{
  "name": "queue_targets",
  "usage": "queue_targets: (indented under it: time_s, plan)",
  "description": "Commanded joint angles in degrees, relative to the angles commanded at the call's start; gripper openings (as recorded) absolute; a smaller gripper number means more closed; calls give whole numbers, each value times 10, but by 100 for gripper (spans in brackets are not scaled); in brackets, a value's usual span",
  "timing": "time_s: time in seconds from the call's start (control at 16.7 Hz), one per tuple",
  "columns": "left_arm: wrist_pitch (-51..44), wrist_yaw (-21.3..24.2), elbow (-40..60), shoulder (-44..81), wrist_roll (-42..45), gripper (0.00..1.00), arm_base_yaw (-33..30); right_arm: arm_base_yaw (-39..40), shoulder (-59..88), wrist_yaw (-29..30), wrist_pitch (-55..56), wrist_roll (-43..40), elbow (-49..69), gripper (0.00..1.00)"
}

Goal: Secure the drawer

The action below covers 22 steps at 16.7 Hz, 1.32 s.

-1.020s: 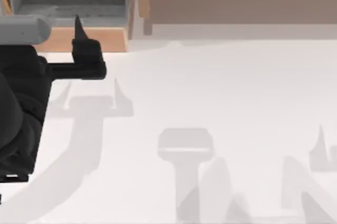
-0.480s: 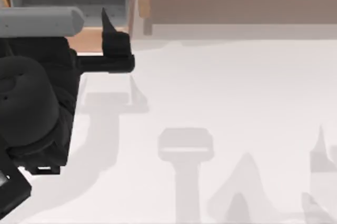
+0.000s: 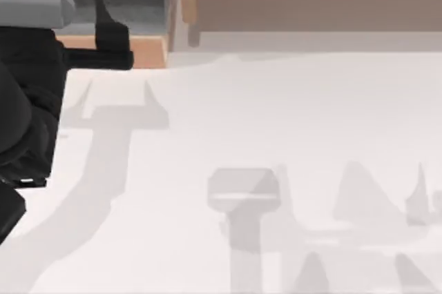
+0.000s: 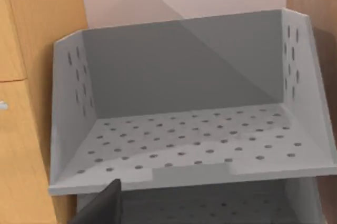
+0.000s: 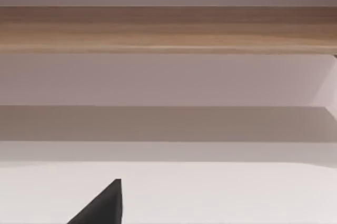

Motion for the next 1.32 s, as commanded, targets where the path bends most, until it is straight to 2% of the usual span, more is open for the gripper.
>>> queue_targets:
  time_s: [0.24, 0.54, 0.78, 1.02, 1.2, 1.32]
  plan:
    - [167, 187, -29, 85, 141, 100, 201, 0, 0, 0, 0, 0, 0, 100]
    - [355, 431, -54, 215, 388, 100, 467, 0, 0, 0, 0, 0, 0, 100]
    - [447, 588, -55, 323, 590, 100, 627, 0, 0, 0, 0, 0, 0, 100]
    - [452, 685, -39, 415, 744, 100, 697, 0, 0, 0, 0, 0, 0, 100]
    - [421, 718, -24, 456, 801, 100, 700, 0, 0, 0, 0, 0, 0, 100]
    - [414, 723, -21, 463, 809, 100, 698, 0, 0, 0, 0, 0, 0, 100]
